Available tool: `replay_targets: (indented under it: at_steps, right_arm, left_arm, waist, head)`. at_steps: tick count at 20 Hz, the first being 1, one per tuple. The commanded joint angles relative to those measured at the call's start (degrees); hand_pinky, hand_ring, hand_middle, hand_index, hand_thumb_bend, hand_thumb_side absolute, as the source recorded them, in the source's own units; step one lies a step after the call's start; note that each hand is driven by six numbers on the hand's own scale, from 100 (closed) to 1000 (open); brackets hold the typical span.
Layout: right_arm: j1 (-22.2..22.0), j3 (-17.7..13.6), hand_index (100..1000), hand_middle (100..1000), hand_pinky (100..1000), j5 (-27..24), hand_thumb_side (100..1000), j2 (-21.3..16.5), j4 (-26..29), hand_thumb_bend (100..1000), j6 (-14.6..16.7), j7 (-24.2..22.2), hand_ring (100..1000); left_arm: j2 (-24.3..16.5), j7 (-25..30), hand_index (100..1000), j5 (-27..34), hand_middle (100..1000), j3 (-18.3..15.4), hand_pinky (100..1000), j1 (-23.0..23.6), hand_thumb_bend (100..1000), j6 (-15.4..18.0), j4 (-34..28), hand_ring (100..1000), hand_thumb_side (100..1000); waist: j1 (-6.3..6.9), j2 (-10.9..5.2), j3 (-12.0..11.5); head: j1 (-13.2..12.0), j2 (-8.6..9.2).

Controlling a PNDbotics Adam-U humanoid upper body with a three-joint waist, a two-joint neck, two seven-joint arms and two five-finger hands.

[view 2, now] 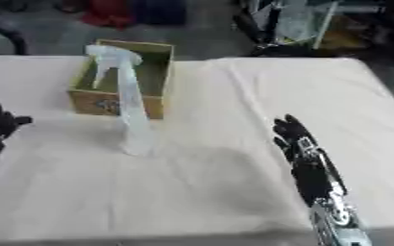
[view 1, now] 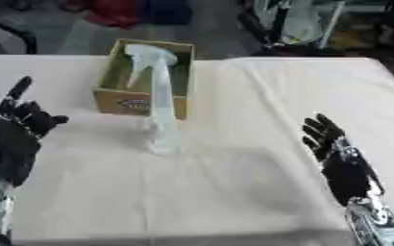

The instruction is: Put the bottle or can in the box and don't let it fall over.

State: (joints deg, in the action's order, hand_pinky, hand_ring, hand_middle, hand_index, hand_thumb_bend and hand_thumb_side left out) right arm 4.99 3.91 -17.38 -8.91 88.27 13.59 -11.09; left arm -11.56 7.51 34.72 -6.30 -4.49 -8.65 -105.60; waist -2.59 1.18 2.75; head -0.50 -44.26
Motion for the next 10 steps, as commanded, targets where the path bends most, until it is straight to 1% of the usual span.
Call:
replay_targets:
  at_steps: [1, 7, 10]
  right_arm:
    - [0.5, -0.2, 985, 919, 1000, 0.3, 809, -1.0, 1.6, 100, -0.1, 0.0, 990]
    - [0.4, -0.1, 985, 919, 1000, 0.2, 811, -1.1, 1.6, 100, -0.1, 0.0, 990]
    - [0.4, -0.1, 985, 919, 1000, 0.2, 810, -1.1, 1.6, 100, -0.1, 0.0, 990]
  left_arm:
    - [-0.4, 0.2, 953, 0.5, 302, 0.0, 609, -0.5, 404, 0.0, -0.6, 360, 991]
    - [-0.3, 0.6, 954, 2.0, 300, 0.6, 603, -0.6, 414, -0.5, 0.1, 351, 992]
    - [0.0, 1.0, 954, 4.0, 295, 1.4, 593, -0.7, 435, -1.0, 1.1, 332, 986]
  waist:
    - [0.17, -0.51, 0.0]
    - [0.17, -0.49, 0.1]
    - [0.16, -0.49, 0.2]
  head:
    - [-0.1, 0.14]
    - [-0.1, 0.14]
    - [0.0, 0.14]
